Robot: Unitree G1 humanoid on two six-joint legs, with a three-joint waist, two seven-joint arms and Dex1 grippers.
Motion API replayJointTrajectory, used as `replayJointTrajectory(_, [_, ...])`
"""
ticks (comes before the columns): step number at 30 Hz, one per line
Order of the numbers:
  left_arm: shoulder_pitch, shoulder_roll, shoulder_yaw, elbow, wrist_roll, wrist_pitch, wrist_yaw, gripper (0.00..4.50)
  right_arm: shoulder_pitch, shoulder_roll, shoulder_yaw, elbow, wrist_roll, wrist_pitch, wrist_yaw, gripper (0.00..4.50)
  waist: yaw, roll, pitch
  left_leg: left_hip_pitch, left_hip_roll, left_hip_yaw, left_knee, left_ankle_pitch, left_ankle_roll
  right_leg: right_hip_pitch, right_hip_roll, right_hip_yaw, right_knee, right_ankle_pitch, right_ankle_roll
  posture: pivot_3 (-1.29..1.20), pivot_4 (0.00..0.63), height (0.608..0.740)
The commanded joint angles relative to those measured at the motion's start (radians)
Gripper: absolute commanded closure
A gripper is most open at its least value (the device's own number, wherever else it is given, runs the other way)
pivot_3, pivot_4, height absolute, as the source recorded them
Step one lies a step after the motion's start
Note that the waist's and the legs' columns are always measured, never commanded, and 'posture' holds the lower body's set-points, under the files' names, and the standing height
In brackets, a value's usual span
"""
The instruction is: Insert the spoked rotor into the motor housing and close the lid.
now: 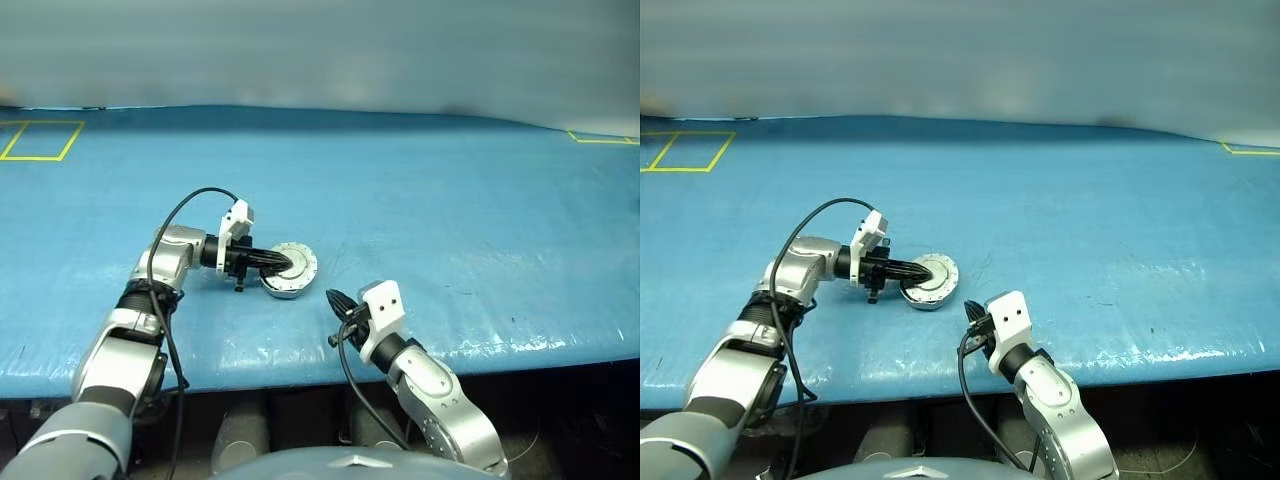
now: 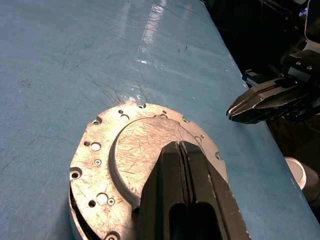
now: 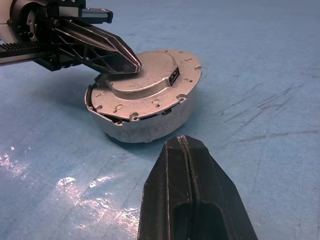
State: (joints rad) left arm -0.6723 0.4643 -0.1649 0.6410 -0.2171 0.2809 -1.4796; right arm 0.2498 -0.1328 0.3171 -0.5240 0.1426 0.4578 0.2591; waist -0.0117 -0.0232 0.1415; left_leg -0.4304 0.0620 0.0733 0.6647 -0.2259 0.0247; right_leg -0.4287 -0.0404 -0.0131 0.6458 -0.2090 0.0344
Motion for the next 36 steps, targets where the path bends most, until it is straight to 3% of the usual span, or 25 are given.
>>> replayJointTrajectory(1, [0.04, 0.009, 0.034, -0.082, -0.026, 0.01, 0.035, 4.48, -0.019, 0.006, -0.021, -0.087, 0.023, 0.007, -0.01, 4.5, 0.0, 0.0, 0.0, 0.0, 0.0, 0.0, 0.0, 0.0, 0.0, 0.0, 0.0, 0.0, 0.0, 0.0, 0.0, 0.0, 0.15, 0.74])
replayJointTrajectory(9, [0.282, -0.026, 0.155, -0.517, -0.145, 0.063, 0.275, 4.48, -0.17, -0.049, -0.076, -0.154, 0.124, 0.202, 0.037, 4.5, 0.0, 0.0, 0.0, 0.0, 0.001, 0.0, 0.0, 0.0, 0.0, 0.0, 0.0, 0.0, 0.001, 0.001, -0.001, 0.0, 0.15, 0.74])
replayJointTrajectory(10, [0.318, -0.036, 0.169, -0.565, -0.152, 0.055, 0.313, 4.5, -0.196, -0.059, -0.079, -0.151, 0.129, 0.221, 0.041, 4.32, 0.001, 0.0, 0.0, 0.0, 0.001, 0.0, 0.0, 0.0, 0.0, 0.0, 0.0, 0.0, 0.001, 0.001, -0.001, 0.0, 0.15, 0.74])
replayJointTrajectory(12, [0.396, -0.072, 0.194, -0.646, -0.14, -0.003, 0.404, 4.5, -0.252, -0.08, -0.079, -0.133, 0.138, 0.256, 0.056, 3.89, 0.001, 0.0, 0.0, 0.0, 0.0, 0.0, 0.0, 0.0, 0.0, 0.0, -0.001, 0.0, 0.001, 0.001, -0.001, 0.0, 0.15, 0.74])
replayJointTrajectory(16, [0.549, -0.158, 0.209, -0.766, -0.08, -0.147, 0.583, 4.5, -0.365, -0.122, -0.051, -0.065, 0.136, 0.294, 0.106, 2.56, 0.001, 0.0, 0.0, 0.001, 0.0, 0.001, 0.0, 0.0, 0.0, 0.001, -0.001, 0.001, 0.001, 0.003, -0.003, 0.0, 0.15, 0.74])
replayJointTrajectory(24, [0.755, -0.253, 0.228, -0.857, -0.054, -0.268, 0.807, 4.5, -0.541, -0.167, 0.039, 0.122, 0.106, 0.265, 0.232, 0.03, 0.0, 0.0, 0.0, 0.002, 0.0, 0.002, 0.0, 0.0, 0.001, 0.001, -0.001, 0.001, 0.0, 0.004, -0.003, 0.0, 0.15, 0.74])
replayJointTrajectory(36, [0.915, -0.308, 0.185, -0.877, -0.034, -0.374, 0.932, 4.5, -0.689, -0.125, 0.084, 0.38, 0.035, 0.165, 0.299, 0.03, 0.001, 0.0, 0.0, 0.001, 0.0, 0.002, 0.0, 0.0, 0.001, 0.0, -0.001, 0.0, 0.0, 0.004, -0.003, 0.0, 0.15, 0.74])
